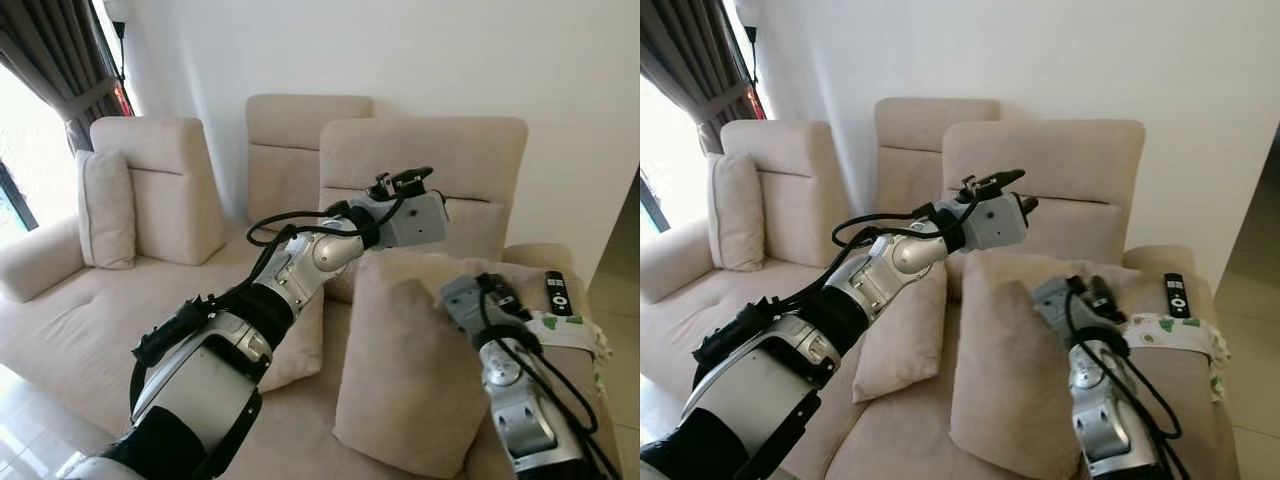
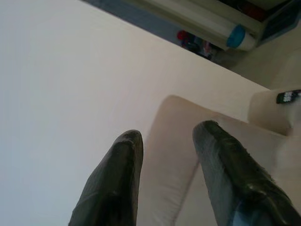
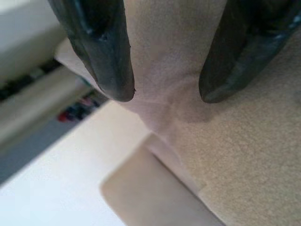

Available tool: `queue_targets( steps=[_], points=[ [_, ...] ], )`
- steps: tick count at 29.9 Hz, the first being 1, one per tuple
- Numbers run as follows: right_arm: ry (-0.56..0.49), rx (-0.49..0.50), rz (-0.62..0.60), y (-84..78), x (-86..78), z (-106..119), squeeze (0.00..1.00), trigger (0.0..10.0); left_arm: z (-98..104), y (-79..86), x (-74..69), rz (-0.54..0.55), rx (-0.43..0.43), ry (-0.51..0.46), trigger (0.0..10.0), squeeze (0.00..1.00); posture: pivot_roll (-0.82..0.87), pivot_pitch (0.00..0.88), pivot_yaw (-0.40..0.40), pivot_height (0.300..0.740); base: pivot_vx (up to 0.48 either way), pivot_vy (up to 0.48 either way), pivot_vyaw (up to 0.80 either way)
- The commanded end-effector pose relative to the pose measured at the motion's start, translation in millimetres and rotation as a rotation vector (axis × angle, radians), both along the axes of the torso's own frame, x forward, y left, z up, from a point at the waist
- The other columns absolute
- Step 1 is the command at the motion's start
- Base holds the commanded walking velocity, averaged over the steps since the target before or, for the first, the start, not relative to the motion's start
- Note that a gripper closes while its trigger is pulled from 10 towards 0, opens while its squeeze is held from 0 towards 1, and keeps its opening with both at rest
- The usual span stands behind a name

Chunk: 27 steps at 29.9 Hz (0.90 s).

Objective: Move the pillow to the sofa from floor

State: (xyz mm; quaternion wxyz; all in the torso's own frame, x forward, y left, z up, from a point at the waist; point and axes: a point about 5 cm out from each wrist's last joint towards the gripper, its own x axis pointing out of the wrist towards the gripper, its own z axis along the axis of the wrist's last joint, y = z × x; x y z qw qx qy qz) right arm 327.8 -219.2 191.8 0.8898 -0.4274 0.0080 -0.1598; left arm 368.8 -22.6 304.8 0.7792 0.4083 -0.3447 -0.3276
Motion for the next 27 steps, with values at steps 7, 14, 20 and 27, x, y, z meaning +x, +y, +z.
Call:
queue_targets(
  steps=[7, 14, 20, 27],
  points=[
    [-0.161, -0.081, -0.021, 4.1, 0.1, 19.5, 0.0, 10.0, -35.4, 19.2, 16.4, 0.124, 0.057, 0.22, 10.0, 0.0, -0.01, 0.0, 0.115, 0.74, 0.0, 0.0, 0.0],
    [-0.271, -0.233, -0.122, -2.3, -1.9, 31.6, 0.0, 10.0, -75.2, 38.5, 15.7, 0.171, 0.027, 0.384, 10.0, 0.0, -0.01, 0.0, 0.109, 0.74, 0.0, 0.0, 0.0],
    [-0.307, -0.13, 0.112, 25.5, -1.6, 40.1, 0.0, 10.0, -100.4, 56.4, 12.3, 0.213, 0.004, 0.47, 10.0, 0.0, 0.0, 0.0, 0.099, 0.74, 0.0, 0.0, 0.0],
    [-0.183, 0.206, 0.369, 60.5, -16.8, 6.1, 0.0, 10.0, -112.3, 67.5, 6.9, 0.217, -0.201, 0.583, 10.0, 0.0, 0.01, 0.0, 0.093, 0.74, 0.0, 0.0, 0.0]
  ],
)
